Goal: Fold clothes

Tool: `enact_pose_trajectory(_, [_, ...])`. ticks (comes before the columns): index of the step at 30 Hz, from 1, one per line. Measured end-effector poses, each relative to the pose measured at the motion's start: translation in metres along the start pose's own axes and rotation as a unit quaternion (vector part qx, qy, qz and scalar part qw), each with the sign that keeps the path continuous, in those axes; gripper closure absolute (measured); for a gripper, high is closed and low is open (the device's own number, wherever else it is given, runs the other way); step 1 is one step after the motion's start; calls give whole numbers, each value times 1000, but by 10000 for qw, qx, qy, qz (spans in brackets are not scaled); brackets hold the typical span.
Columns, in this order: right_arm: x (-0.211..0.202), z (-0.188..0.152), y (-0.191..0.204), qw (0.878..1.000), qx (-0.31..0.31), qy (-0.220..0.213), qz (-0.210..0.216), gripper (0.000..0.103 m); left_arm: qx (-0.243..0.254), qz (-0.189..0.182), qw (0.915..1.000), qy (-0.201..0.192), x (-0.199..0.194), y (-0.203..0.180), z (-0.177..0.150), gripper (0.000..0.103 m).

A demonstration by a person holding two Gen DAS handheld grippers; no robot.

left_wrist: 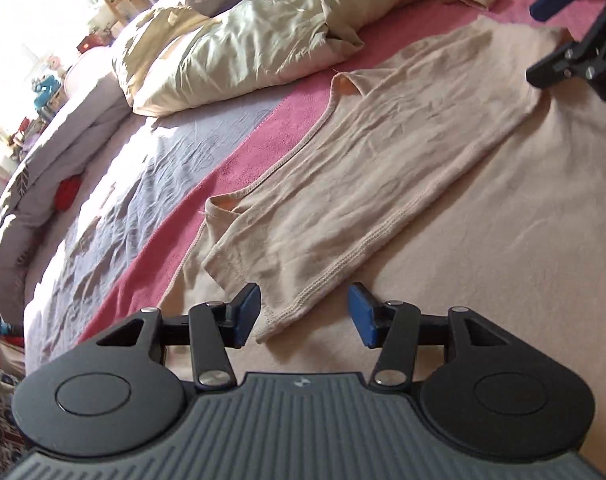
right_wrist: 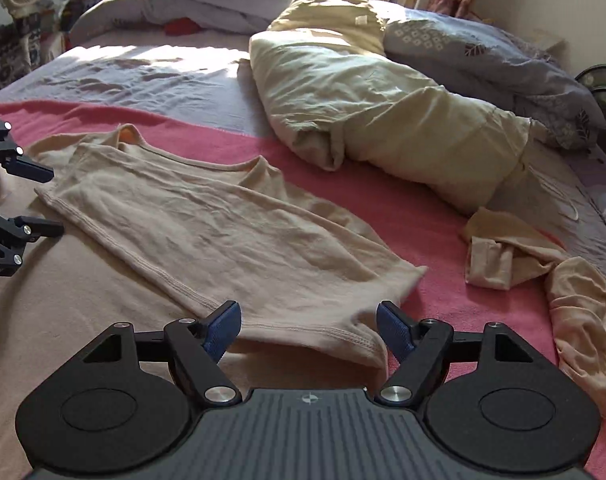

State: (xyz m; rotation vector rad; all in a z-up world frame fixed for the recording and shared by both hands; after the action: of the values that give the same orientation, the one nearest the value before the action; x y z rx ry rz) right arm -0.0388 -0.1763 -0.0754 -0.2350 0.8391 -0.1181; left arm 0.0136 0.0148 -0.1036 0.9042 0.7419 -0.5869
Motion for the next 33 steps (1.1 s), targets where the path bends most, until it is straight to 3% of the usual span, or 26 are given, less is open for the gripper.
enact_pose_trajectory(2, [4, -2, 2, 10000, 25, 43, 6, 27, 817, 580, 9950, 13, 7, -10, -3, 31])
enact_pose_trajectory(4, [7, -4, 6, 10000, 35, 76, 26, 27, 1618, 872, 9830, -1, 13, -21, -7, 31])
enact_pose_trajectory(8, [5, -8, 9, 10000, 5, 55, 32, 26, 1810, 596, 9817, 4, 17, -21, -6, 46])
enact_pose_trajectory(10, [4, -9, 8, 10000, 32, 58, 14, 26, 1582, 515, 9861, 35, 19, -15, -2, 49])
enact_pose_trajectory(15, [4, -10, 0, 9998, -27, 28, -186, 26, 1348, 1078, 9841, 408, 35, -4, -6, 83])
enact_pose_trajectory(17, [5, -11, -3, 9996, -92, 29, -268, 26, 1277, 1193, 9833, 503, 40, -2, -9, 91])
enact_pose_trajectory(20, [6, -14, -3, 9990, -223, 27, -374, 26, 1289, 1357, 9813, 446, 39, -2, -12, 93])
enact_pose_trajectory(22, [7, -16, -2, 9984, -344, 30, -456, 26, 1339, 1545, 9783, 321, 34, -2, -11, 92])
enact_pose_trajectory(25, [8, -19, -3, 9978, -423, 67, -512, 25, 1730, 1691, 9702, 88, 29, -10, -10, 76])
enact_pose_trajectory(27, [10, -20, -6, 9980, -359, 123, -511, 24, 2052, 1693, 9639, -41, 28, -19, -12, 50])
enact_pose_trajectory(31, [12, -20, -7, 9982, -286, 164, -503, 22, 2605, 1756, 9489, -286, 25, -33, -18, 47])
enact_pose_trajectory(33, [13, -21, -7, 9983, -254, 188, -496, 22, 2728, 1731, 9458, -340, 30, -35, -16, 48])
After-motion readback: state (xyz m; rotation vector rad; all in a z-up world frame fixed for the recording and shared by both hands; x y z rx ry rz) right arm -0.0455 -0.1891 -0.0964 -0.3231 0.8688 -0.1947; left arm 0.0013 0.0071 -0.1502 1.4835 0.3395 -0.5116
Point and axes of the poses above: each gripper's, at about its wrist camera, not at the fingertips, and x roughly the way its jaws point, y to its left, z to its top, the point moved 3 cm from there along x, roughly the way its jaws point, and after that the axes turned 6 degrees about -z, right-handed, at the moved point
